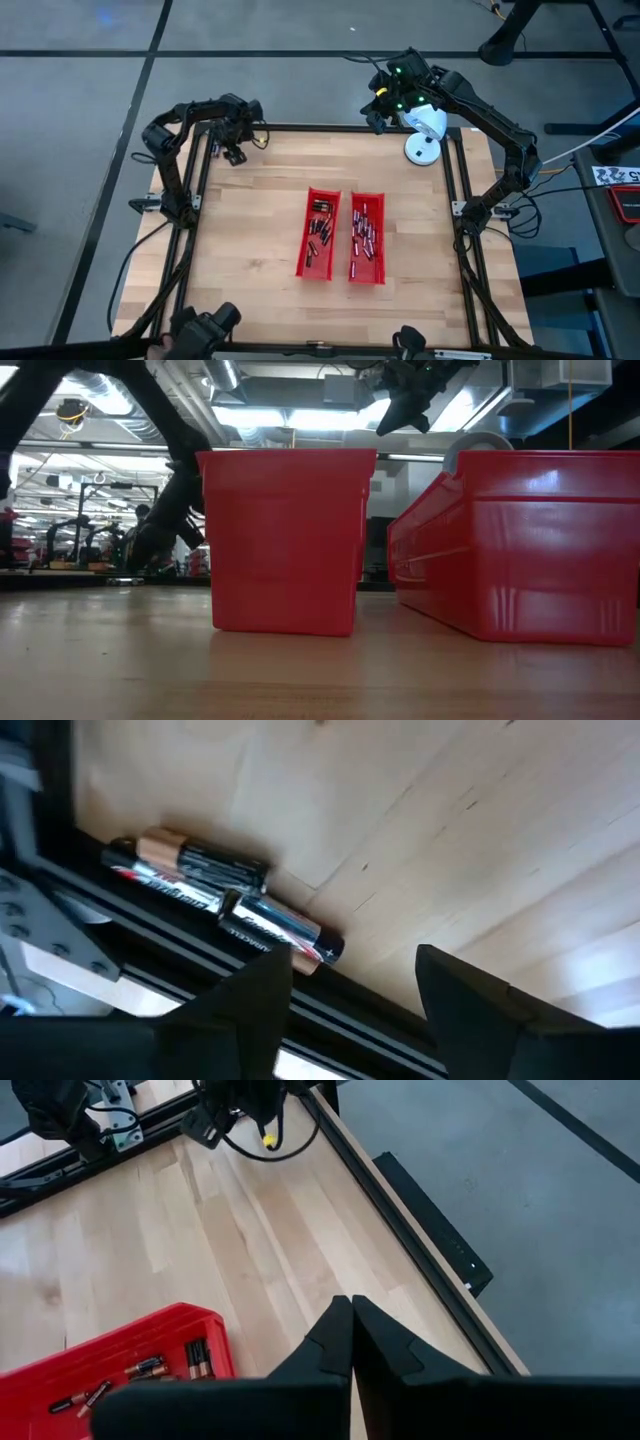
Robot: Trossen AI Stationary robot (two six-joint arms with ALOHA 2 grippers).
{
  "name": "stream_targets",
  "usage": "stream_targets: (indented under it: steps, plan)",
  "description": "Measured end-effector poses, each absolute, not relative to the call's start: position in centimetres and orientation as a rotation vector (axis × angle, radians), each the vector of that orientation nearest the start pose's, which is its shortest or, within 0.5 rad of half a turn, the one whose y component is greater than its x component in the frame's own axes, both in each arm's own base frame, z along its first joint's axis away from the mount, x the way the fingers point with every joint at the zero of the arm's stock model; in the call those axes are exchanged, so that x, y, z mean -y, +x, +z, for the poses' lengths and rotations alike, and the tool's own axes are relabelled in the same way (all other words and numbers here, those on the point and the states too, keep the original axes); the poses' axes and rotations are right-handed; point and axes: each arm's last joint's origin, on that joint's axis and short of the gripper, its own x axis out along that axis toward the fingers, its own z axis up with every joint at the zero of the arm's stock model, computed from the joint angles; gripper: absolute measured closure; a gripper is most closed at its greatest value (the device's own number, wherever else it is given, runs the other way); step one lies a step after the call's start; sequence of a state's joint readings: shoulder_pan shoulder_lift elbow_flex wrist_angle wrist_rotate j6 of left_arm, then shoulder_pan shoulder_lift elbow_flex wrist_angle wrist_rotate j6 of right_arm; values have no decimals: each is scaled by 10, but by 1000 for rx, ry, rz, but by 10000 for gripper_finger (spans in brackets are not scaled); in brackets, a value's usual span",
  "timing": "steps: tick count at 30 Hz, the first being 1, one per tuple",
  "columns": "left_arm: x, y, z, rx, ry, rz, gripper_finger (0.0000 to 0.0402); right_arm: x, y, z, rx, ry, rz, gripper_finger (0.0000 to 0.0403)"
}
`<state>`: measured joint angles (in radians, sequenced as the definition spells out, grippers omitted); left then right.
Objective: Sort batteries
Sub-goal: Put the black battery into the left red bin
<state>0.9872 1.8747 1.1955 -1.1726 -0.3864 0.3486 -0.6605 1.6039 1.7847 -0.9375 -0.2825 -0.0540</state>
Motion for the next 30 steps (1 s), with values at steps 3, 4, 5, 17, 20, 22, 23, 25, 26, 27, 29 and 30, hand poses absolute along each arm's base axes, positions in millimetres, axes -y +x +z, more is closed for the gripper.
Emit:
stream_targets:
  steps: [3,4,5,17,20,22,23,25,26,27,29,30]
  plan:
    - [-262,160,151,-2049,-340,559,184,195,264,405,-688,300,-342,397]
    - [-263,161,149,-2073,-308,554,180,195,264,404,-690,302,-342,397]
    - [-264,163,148,-2093,-276,558,177,195,264,404,-694,303,-342,397]
    - [-270,162,138,-2157,-181,422,169,195,264,404,-699,306,-341,397]
    - [-271,161,138,-2159,-181,418,169,195,264,404,-696,304,-342,397]
    - [-271,160,138,-2160,-182,420,169,195,264,404,-691,302,-342,397]
    - [-271,160,138,-2160,-182,419,169,195,264,404,-691,301,-342,397]
    - [-271,160,138,-2161,-182,419,169,195,264,404,-691,298,-341,397]
    - [-271,160,138,-2161,-182,420,169,195,264,404,-691,298,-341,397]
    - [-272,160,137,-2165,-180,419,169,195,264,404,-691,297,-340,397]
    - [-272,160,132,-2196,-180,407,169,195,264,404,-691,297,-340,397]
    - [-272,160,127,-2216,-182,397,169,195,264,404,-691,297,-340,397]
